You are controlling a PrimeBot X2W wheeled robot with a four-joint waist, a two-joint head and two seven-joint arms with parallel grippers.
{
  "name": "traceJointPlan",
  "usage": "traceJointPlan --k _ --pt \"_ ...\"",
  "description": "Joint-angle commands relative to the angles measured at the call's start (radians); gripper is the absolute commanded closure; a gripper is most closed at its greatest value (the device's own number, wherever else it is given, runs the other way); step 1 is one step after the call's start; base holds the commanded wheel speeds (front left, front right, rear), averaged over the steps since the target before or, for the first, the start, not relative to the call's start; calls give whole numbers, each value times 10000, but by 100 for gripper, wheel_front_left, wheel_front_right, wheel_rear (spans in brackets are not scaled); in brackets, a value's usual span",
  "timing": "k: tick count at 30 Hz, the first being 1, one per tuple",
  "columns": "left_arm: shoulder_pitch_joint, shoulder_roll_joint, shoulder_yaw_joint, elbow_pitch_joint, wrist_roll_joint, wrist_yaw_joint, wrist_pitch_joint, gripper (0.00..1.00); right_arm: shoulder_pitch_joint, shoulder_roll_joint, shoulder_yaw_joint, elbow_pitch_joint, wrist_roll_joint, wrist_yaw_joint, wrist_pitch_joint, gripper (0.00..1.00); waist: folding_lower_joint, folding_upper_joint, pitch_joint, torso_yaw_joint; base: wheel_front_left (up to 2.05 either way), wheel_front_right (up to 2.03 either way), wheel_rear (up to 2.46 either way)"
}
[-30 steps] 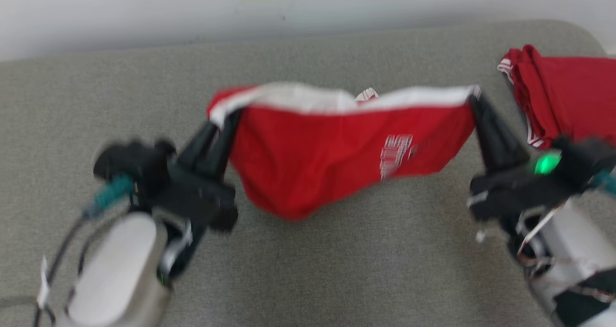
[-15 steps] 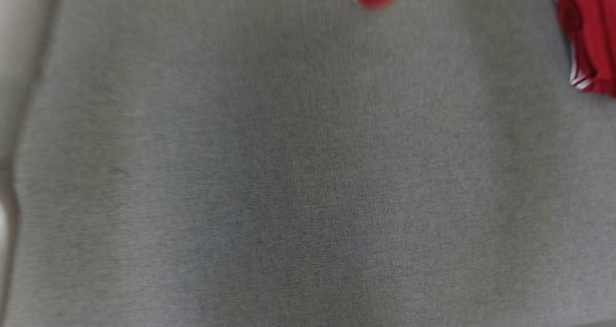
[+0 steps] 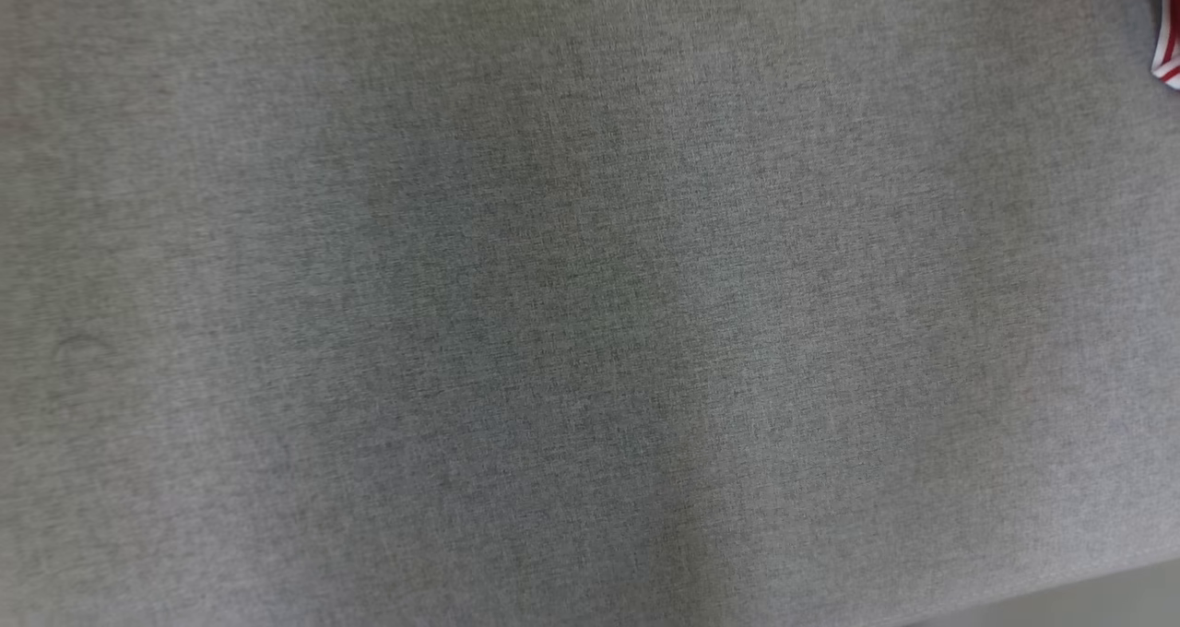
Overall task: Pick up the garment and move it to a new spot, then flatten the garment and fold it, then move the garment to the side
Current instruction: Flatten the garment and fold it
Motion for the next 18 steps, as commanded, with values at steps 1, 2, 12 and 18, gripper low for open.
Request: traceJointPlan --k 1,2,12,18 --pt "-110 -19 -55 230 -156 19 -159 100 -122 76 126 111 70 -28 -100 100 -1 -2 213 -129 0 0 0" --pt "-143 -37 -187 370 -208 19 -148 100 -190 86 222 177 140 -28 -129 100 -1 -2 260 -130 0 0 0" --pt "500 184 -1020 610 -1167 19 -843 100 488 -330 1346 -233 607 -28 -345 100 -1 -2 788 -5 0 0 0" --pt "2142 720 -1273 -324 -1137 25 -1226 100 2405 -957 938 -2330 492 -28 -354 100 -1 -2 559 98 0 0 0"
